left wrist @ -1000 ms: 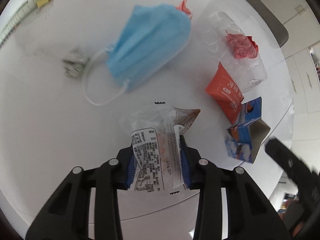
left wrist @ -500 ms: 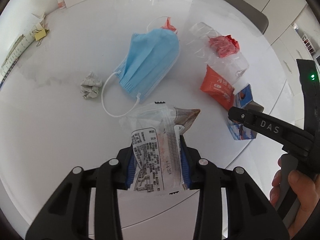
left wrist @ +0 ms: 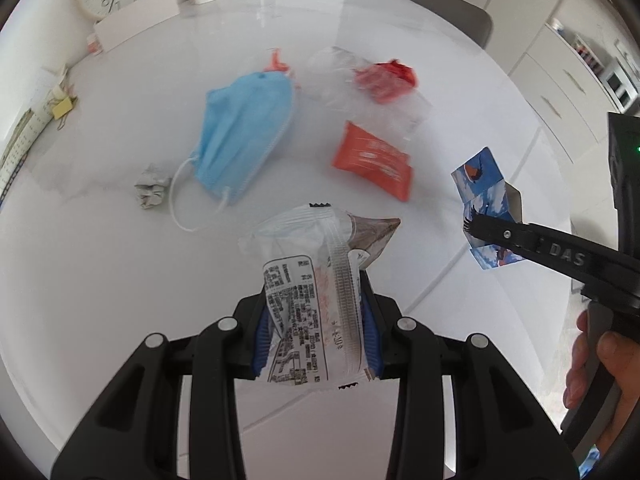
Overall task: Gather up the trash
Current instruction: 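Hold the plastic bag in the left tool while the right tool grasps the blue-white carton, then carry the bag and carton to the white bin and open both tools over it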
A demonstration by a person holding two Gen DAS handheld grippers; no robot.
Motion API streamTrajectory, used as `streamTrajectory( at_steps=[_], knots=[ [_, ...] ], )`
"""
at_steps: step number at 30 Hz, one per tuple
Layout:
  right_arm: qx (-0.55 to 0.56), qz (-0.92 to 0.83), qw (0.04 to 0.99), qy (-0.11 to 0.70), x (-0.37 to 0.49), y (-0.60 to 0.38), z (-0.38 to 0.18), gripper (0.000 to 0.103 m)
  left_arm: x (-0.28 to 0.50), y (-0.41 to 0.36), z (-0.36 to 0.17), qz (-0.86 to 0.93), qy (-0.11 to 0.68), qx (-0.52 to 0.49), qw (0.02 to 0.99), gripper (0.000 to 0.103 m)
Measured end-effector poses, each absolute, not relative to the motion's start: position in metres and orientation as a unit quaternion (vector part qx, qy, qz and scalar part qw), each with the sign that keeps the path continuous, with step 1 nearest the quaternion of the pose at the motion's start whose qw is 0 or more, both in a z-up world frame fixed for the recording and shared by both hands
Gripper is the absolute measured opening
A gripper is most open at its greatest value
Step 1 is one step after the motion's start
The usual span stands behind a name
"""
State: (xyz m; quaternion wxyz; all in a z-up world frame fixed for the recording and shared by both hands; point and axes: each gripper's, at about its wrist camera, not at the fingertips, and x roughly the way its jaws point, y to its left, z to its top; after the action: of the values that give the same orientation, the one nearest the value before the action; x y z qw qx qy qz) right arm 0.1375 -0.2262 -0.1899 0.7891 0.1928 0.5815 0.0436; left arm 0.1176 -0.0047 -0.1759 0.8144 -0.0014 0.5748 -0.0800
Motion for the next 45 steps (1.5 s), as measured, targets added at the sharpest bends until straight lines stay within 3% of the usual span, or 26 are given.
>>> streamTrajectory(
  at_steps=[14,22,39,41,42,44,45],
  knots=[
    [0.186,-0.016,0.82,0.54,-0.052,-0.366,-0.127,0.033,0.005,-0.169,-0.134,-0.238,0.555,0.076,0.794,0.037],
    [0.207,-0.071,0.817,0.533,-0.15,-0.442,-0.127,0.033,-0.066,-0.281,-0.13,-0.322,0.562,0.124,0.752,0.037],
    [0.241,-0.059,0.802,0.543,-0.218,-0.504,-0.155,0.034,-0.121,-0.362,-0.153,-0.335,0.578,0.17,0.724,0.041],
    [0.241,-0.055,0.801,0.545,-0.22,-0.507,-0.156,0.033,-0.123,-0.358,-0.152,-0.33,0.578,0.175,0.725,0.045],
    [0.24,-0.054,0.802,0.545,-0.22,-0.507,-0.156,0.033,-0.121,-0.356,-0.151,-0.327,0.576,0.18,0.727,0.052],
    [0.241,-0.05,0.801,0.546,-0.217,-0.506,-0.156,0.033,-0.12,-0.355,-0.151,-0.321,0.576,0.188,0.728,0.07],
    [0.241,-0.05,0.801,0.545,-0.216,-0.506,-0.157,0.033,-0.12,-0.354,-0.15,-0.318,0.574,0.192,0.729,0.083]
  ],
)
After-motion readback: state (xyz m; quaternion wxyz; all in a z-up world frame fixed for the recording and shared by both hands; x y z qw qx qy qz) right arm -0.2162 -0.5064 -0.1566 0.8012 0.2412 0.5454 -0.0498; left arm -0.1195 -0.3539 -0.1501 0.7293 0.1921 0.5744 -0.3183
